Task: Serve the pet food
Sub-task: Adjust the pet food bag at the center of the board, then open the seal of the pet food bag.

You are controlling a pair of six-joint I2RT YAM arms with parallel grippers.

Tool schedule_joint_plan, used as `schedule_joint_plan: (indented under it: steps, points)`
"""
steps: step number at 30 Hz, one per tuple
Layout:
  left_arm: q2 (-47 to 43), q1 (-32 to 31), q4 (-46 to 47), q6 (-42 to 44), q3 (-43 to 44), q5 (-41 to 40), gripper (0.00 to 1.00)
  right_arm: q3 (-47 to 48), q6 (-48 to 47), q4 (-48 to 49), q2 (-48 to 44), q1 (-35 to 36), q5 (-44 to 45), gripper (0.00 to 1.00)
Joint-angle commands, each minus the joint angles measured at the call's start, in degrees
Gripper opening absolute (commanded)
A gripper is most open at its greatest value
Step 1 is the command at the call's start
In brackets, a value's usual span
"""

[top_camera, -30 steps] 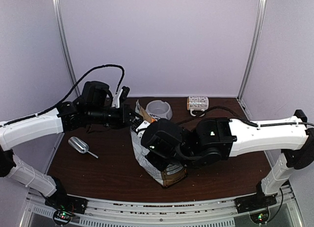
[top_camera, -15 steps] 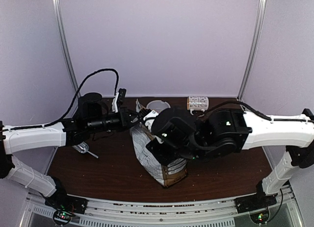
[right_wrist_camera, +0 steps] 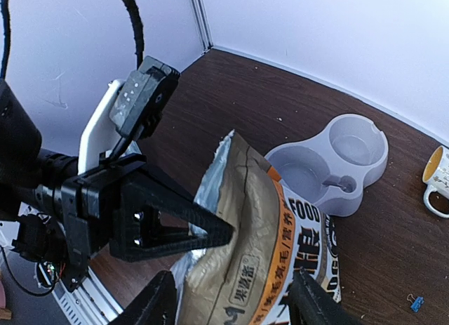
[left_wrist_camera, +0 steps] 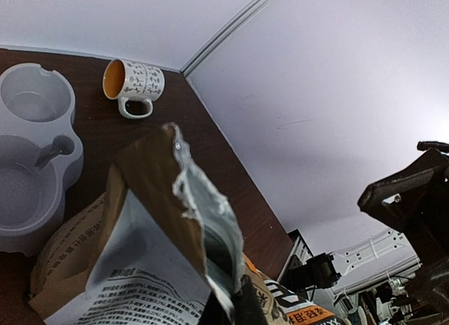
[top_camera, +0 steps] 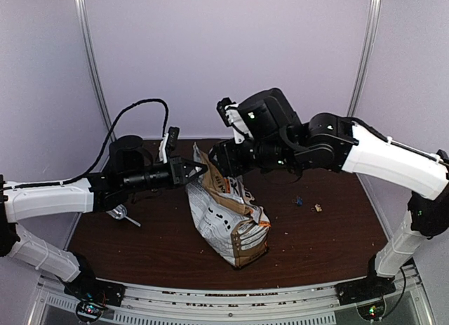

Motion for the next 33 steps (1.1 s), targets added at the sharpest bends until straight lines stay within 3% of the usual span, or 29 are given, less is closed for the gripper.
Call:
schedule_joint_plan:
  steps: [1, 12, 17, 29, 33]
  points:
    - [-3.0, 0.1, 6.5, 4.3, 0.8, 0.8, 0.00, 8.1, -0.8, -2.2, 6.0, -0.4, 0.1, 0.55]
    - [-2.7, 0.1, 3.7, 7.2, 2.1, 1.8, 0.00, 19.8, -4.0, -6.6, 17.3, -2.5, 3.3, 0.46]
    - [-2.7, 0.2, 3.5, 7.5, 2.1, 2.0, 0.00, 23.3, -4.5, -8.2, 20.2, -2.7, 5.5, 0.34]
    - [-3.0, 0.2, 0.4, 9.4, 2.7, 1.3, 0.00, 27.3, -4.0, -14.9, 25.7, -2.8, 7.7, 0.29]
    - [-4.6, 0.2, -4.6, 10.8, 3.4, -2.4, 0.12, 24.6, -3.3, -15.5, 24.1, -2.9, 10.1, 0.24]
